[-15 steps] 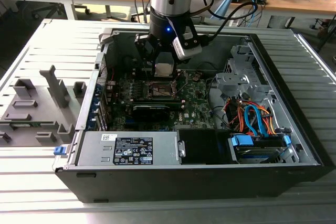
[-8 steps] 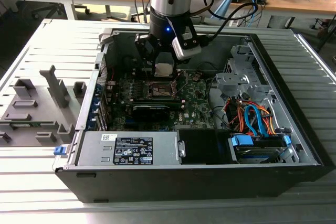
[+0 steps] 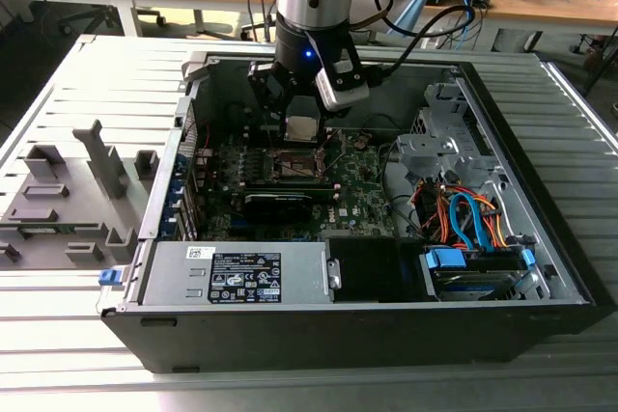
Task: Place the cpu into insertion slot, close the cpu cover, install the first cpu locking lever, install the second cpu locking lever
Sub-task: 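Place the cpu into insertion slot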
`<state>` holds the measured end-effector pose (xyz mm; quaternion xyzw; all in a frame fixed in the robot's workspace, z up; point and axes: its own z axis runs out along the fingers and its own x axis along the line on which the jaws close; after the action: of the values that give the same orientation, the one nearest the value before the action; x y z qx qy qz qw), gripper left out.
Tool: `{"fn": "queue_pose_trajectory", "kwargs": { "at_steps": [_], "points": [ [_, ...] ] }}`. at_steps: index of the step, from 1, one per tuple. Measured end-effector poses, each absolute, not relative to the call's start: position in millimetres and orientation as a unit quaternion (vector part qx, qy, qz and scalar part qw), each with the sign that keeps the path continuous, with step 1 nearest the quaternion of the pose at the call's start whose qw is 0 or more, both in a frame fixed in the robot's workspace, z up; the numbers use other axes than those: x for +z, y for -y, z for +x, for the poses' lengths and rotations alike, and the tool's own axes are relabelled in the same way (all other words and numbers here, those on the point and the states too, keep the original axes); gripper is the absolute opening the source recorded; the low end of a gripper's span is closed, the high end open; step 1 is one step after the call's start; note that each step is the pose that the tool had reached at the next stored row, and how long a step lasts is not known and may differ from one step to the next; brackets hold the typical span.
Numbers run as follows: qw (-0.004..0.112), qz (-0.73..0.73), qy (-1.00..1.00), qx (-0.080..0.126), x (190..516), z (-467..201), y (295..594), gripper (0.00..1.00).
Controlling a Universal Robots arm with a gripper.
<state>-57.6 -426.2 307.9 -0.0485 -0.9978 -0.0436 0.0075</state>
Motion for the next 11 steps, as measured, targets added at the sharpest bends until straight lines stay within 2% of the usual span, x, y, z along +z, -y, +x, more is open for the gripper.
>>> {"fn": "queue_pose_trajectory", "kwargs": {
  "at_steps": [11],
  "points": [
    [0.007,-0.059,0.997,-0.043,307.9,-57.6,426.2,0.54]
  ]
}}
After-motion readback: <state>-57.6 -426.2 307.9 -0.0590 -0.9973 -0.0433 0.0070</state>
